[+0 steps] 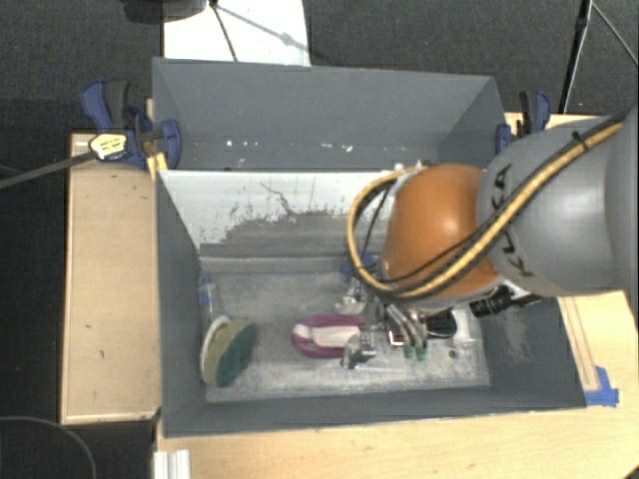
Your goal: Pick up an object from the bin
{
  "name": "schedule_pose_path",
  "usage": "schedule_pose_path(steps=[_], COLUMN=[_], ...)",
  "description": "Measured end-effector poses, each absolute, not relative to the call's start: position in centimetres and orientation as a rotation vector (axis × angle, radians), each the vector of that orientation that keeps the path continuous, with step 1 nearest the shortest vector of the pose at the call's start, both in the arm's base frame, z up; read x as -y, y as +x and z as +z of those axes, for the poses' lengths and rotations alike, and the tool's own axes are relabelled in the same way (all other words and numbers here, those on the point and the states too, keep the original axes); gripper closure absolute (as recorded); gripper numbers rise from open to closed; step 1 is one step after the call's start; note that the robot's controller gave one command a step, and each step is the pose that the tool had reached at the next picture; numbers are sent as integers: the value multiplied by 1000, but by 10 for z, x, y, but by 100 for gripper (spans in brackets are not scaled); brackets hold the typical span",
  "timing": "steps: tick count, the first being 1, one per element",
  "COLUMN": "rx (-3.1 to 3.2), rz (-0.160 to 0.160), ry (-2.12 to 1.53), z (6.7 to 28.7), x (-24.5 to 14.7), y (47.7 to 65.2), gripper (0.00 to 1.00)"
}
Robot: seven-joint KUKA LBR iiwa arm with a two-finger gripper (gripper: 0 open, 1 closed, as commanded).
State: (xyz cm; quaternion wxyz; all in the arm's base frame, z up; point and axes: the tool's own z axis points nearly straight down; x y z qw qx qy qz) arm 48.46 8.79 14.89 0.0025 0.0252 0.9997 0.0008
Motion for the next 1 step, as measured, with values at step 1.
schedule_pose_path(steps=[1], rx=[-3135], rz=[3], ry=[77], z=[194], x=[-88], y=[486], gripper=[100])
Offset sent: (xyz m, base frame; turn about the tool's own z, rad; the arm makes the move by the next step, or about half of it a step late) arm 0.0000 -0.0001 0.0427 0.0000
